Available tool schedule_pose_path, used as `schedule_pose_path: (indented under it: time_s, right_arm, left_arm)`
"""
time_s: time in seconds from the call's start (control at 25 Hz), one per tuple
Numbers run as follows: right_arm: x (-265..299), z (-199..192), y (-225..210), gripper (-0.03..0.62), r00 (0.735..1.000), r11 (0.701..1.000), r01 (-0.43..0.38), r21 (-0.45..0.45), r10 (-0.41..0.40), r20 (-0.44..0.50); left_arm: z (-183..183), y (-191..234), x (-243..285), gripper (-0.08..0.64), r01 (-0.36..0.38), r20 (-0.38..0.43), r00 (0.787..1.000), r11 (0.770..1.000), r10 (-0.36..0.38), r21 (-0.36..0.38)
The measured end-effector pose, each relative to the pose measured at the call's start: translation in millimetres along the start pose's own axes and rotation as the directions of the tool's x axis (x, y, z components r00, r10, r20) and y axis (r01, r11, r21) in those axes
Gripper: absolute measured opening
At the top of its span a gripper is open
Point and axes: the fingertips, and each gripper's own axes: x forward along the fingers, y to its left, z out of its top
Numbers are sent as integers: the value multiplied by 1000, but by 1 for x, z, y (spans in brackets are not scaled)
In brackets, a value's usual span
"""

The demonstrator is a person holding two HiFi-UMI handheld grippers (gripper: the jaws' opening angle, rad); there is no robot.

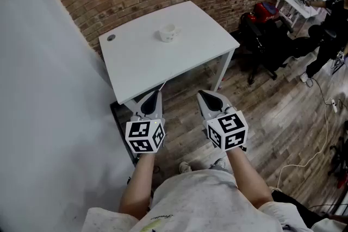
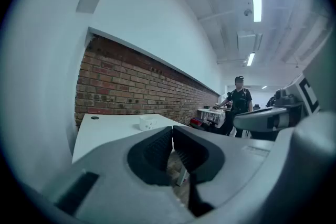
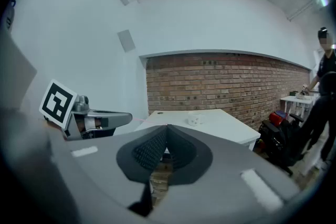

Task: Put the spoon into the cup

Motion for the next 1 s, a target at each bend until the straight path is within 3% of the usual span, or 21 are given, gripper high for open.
schedule_pose_path:
  time_s: [0.6,1.0]
  right_arm:
    - [29,-3,-1,9,1000,999,13,31,-13,8]
    - [66,-4,-32,9,1000,999,-15,37,15,13]
  left_arm:
    - [0,21,20,3,12,-6,1000,1000,-12,7]
    - [-4,31,62,3,-11,-13,1000,1000,11,19]
